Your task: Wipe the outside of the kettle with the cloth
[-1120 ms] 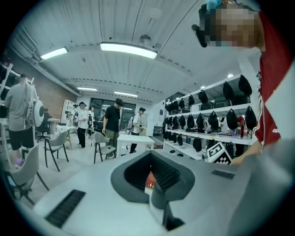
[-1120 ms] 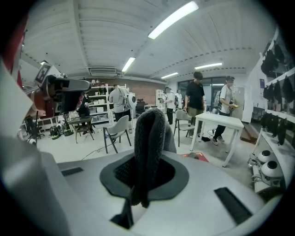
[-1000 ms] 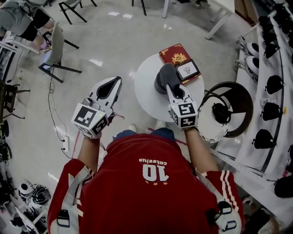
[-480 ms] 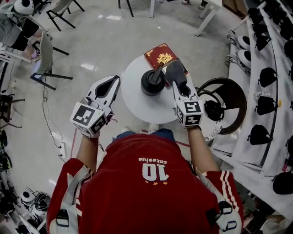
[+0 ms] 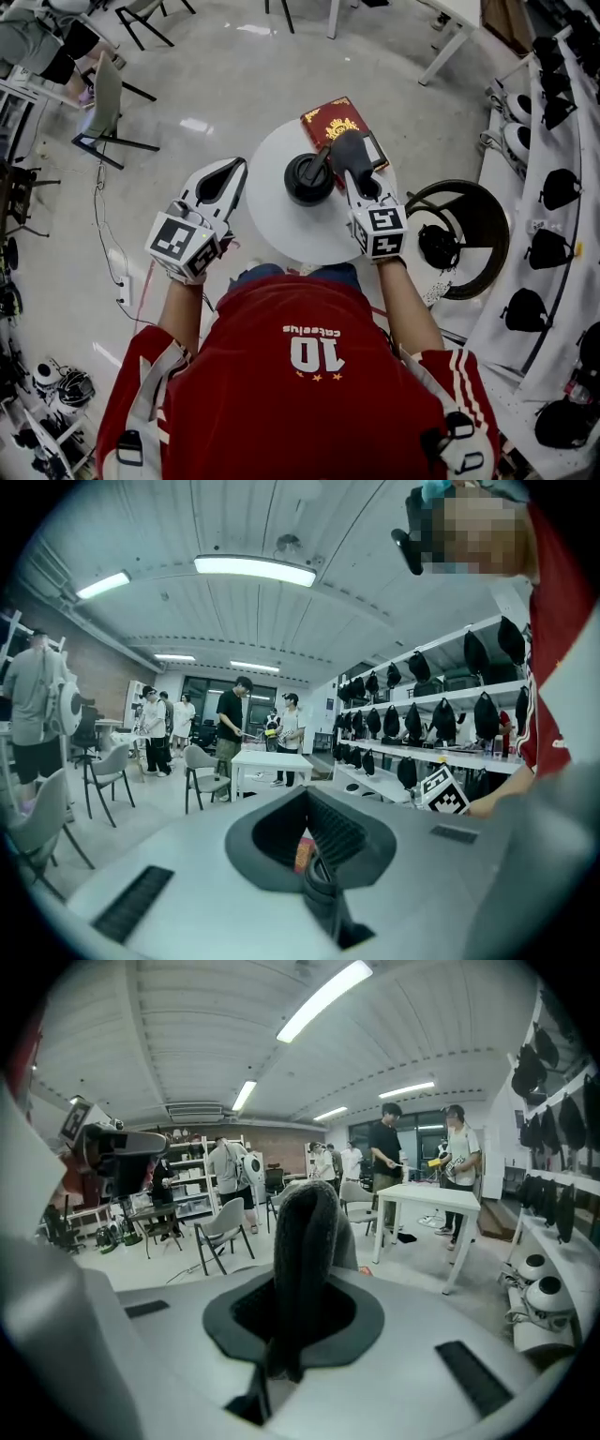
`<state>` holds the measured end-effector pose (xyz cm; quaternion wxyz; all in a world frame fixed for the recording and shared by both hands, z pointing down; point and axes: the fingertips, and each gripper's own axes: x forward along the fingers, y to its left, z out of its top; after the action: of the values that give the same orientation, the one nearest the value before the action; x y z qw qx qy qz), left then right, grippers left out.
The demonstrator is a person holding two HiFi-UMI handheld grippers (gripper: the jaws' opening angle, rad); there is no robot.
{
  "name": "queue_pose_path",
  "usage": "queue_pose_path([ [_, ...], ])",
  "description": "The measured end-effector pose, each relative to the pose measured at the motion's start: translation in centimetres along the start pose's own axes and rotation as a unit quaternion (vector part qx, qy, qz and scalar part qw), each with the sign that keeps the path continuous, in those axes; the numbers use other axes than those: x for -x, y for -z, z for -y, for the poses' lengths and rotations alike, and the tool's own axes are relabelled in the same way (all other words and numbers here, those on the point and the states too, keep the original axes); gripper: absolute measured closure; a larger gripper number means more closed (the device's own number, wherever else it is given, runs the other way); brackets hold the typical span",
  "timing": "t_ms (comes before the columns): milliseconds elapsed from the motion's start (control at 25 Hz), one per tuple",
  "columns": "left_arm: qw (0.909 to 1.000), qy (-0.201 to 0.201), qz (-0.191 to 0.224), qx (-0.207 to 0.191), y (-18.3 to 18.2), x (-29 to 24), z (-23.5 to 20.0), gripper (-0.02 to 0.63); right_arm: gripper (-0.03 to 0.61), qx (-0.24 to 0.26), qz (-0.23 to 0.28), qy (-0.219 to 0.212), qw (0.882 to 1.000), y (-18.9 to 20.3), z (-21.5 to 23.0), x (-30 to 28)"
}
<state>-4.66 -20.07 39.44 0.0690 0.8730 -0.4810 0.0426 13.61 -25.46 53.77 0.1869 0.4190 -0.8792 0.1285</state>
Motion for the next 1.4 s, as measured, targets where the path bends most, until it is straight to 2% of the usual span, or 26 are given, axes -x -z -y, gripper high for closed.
queue_pose_path([
  [200,0.9999,-0.014,-0.007,-0.001,0.1,-0.7,0.7,0.609,0.532,0.005,-0.01,-0.03,0.999,0.9,0.1,-1.5],
  [360,0.9999,-0.01,-0.007,0.01,0.7,-0.9,0.2,0.608,0.532,0.002,-0.022,-0.034,0.999,1.7,-0.6,-1.7],
  [880,0.9978,0.065,-0.006,0.008,0.5,-0.6,-2.0,0.609,0.532,-0.039,-0.065,0.029,0.997,4.8,-2.9,-1.1],
  [1400,0.9925,0.121,-0.002,0.015,0.2,2.0,-3.5,0.609,0.532,-0.057,-0.102,0.077,0.99,7.4,-7.3,0.0],
])
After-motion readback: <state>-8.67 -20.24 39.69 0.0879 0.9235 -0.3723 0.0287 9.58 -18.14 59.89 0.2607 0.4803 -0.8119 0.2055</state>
